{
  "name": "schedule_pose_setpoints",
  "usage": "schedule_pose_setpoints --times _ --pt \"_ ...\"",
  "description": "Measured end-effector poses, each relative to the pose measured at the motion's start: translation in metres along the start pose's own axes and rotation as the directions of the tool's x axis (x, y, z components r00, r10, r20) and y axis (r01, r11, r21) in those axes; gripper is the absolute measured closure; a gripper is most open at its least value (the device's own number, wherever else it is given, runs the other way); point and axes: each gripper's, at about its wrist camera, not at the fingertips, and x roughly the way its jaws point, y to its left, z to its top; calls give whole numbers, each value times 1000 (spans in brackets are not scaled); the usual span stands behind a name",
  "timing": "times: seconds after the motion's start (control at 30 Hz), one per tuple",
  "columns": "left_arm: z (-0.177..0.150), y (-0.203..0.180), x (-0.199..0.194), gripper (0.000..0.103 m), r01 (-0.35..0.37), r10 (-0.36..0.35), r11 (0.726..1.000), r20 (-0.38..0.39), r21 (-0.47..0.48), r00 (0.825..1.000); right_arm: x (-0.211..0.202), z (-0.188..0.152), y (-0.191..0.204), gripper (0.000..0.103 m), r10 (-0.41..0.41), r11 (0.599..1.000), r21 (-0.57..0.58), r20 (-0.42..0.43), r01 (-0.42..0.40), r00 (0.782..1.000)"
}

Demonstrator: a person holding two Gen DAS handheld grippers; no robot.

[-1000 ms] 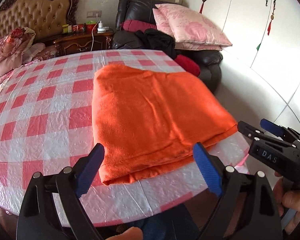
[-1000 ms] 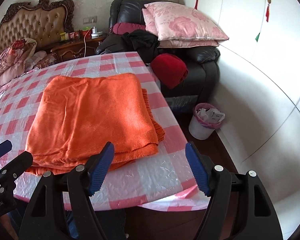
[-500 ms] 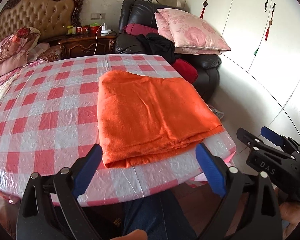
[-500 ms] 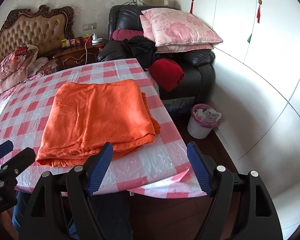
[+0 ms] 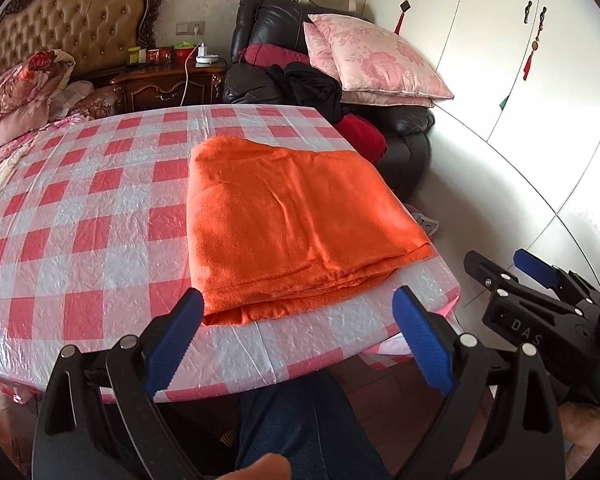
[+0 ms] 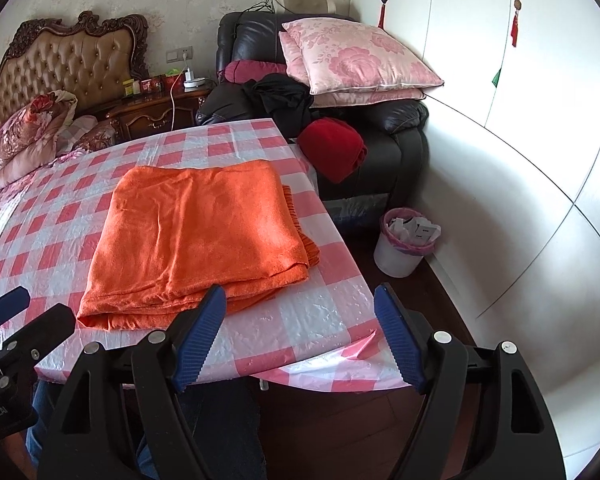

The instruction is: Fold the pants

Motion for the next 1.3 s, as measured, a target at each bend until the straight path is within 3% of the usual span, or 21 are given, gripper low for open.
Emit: schedule_pose_setpoints --times 1.3 --pt "5 -6 -4 7 -17 16 1000 27 20 1000 -1 -3 -1 27 20 1000 -1 -4 -20 1000"
